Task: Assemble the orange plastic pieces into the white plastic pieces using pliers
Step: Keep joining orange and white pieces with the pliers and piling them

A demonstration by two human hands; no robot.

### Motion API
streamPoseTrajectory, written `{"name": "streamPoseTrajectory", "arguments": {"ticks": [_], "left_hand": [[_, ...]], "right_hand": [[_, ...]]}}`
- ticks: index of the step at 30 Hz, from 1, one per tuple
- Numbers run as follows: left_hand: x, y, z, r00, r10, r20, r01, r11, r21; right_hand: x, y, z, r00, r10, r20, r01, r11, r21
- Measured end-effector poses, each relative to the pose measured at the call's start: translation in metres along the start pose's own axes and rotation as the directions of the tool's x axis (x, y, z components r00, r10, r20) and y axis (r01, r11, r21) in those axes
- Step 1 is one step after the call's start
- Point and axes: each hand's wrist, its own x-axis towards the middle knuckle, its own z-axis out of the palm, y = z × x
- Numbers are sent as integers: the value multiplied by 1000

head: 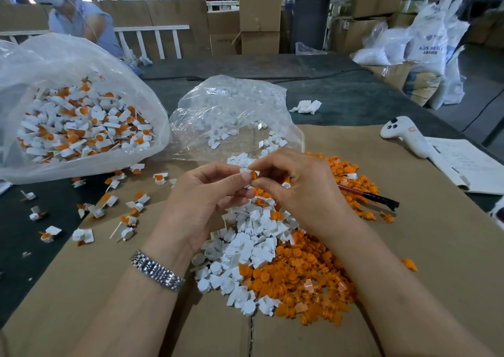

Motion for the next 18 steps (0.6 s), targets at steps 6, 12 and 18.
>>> {"name": "streamPoseTrajectory", "arguments": {"ticks": [6, 12, 18], "left_hand": [[2, -2, 2, 999, 9, -32, -10, 1000, -11], [4, -2, -1, 999, 11, -52, -10, 1000, 18], [4, -2, -2, 997, 26, -68, -25, 1000, 6]], "right_hand": [[2, 2, -7, 995, 95, 41, -95, 995, -15], [-1, 25, -27, 806, 590, 57, -446, 668, -596], [-6, 26, -27, 743, 666, 61, -441, 556, -704]]}}
